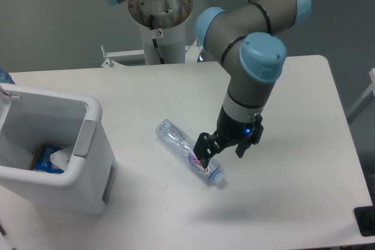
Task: Place the trash in the trash can
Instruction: 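Move the gripper to the clear water bottle and lower it, then reposition the gripper along the bottle toward its cap end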
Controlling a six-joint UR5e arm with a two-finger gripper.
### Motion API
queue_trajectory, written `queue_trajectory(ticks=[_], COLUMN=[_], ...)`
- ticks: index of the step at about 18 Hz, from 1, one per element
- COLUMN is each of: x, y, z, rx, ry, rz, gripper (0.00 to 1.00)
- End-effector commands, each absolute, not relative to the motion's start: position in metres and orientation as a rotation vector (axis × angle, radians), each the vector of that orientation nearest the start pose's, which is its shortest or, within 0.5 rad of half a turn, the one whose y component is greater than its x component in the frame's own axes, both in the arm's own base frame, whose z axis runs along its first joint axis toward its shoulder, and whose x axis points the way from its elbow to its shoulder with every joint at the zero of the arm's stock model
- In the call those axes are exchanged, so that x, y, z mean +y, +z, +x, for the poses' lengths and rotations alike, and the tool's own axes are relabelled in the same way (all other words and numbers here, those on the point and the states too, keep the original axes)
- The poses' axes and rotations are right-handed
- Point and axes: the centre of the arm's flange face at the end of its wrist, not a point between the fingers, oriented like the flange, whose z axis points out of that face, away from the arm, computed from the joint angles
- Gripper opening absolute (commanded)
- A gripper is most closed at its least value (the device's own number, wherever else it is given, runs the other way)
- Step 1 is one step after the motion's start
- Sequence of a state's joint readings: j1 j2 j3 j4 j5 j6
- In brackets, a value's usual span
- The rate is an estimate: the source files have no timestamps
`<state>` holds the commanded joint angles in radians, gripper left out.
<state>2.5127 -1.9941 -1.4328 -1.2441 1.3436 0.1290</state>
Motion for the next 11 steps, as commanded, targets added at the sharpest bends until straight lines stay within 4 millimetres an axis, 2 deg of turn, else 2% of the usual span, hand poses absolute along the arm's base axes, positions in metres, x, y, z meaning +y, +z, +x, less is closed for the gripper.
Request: queue_trajectory(ticks=[6,9,11], x=[0.523,0.54,0.546], y=[0.303,0.275,0.267], z=[-0.439,-0.437,-0.441], rx=[-1.288,-1.287,-1.29], ry=[-0.17,-0.092,-0.06], rz=[-2.814,-2.887,-2.902], gripper=[1.0,1.0,1.0])
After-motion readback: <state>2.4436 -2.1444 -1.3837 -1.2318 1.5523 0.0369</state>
